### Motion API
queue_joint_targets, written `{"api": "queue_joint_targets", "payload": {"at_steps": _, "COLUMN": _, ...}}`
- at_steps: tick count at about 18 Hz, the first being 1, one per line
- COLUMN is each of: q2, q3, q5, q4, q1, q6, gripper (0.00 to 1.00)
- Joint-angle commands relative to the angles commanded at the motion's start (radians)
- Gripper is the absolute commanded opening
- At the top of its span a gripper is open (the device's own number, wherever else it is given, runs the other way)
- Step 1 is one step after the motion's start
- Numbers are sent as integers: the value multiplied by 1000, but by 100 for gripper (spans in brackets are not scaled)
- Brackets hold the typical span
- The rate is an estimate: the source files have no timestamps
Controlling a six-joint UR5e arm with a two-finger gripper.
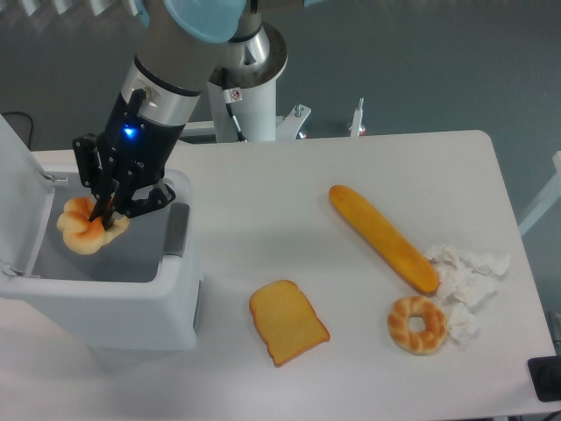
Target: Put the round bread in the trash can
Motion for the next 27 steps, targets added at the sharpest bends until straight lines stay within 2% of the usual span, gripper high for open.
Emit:
{"api": "queue_joint_targets", "payload": {"at_steps": 4, "q2": 0, "q3": 0, "q5": 0, "q4": 2, "q1": 0, "q6": 2, "gripper": 25}}
{"api": "queue_joint_targets", "payload": {"at_steps": 5, "q2": 2, "q3": 0, "q5": 0, "q4": 2, "q1": 0, "q6": 2, "gripper": 28}}
{"api": "queue_joint_targets", "payload": {"at_steps": 6, "q2": 2, "q3": 0, "q5": 0, "q4": 2, "q1": 0, "q6": 3, "gripper": 42}}
{"api": "queue_joint_targets", "payload": {"at_steps": 7, "q2": 2, "q3": 0, "q5": 0, "q4": 5, "q1": 0, "q6": 8, "gripper": 65}}
{"api": "queue_joint_targets", "payload": {"at_steps": 9, "q2": 0, "q3": -2, "q5": 2, "q4": 23, "q1": 2, "q6": 20, "gripper": 73}}
{"api": "queue_joint_targets", "payload": {"at_steps": 10, "q2": 0, "q3": -2, "q5": 2, "q4": 25, "q1": 2, "q6": 21, "gripper": 83}}
{"api": "queue_joint_targets", "payload": {"at_steps": 11, "q2": 0, "q3": -2, "q5": 2, "q4": 25, "q1": 2, "q6": 21, "gripper": 87}}
{"api": "queue_joint_targets", "payload": {"at_steps": 16, "q2": 3, "q3": -2, "q5": 2, "q4": 25, "q1": 2, "q6": 23, "gripper": 91}}
{"api": "queue_joint_targets", "payload": {"at_steps": 19, "q2": 5, "q3": -2, "q5": 2, "q4": 25, "q1": 2, "q6": 23, "gripper": 100}}
{"api": "queue_joint_targets", "payload": {"at_steps": 27, "q2": 14, "q3": 0, "q5": 8, "q4": 29, "q1": 34, "q6": 58, "gripper": 100}}
